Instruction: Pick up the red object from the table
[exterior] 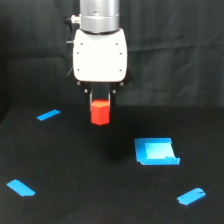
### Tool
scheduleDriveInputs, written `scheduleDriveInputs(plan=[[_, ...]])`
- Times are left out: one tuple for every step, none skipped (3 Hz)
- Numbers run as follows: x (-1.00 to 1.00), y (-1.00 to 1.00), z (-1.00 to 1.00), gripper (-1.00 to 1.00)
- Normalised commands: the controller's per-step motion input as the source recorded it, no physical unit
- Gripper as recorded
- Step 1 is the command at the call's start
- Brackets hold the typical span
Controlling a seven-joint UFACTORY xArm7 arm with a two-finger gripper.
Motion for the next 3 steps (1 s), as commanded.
scheduleDriveInputs(plan=[[0.00,-0.05,0.24,-0.98],[0.01,-0.09,0.16,-0.97],[-0.03,-0.02,0.15,-0.99]])
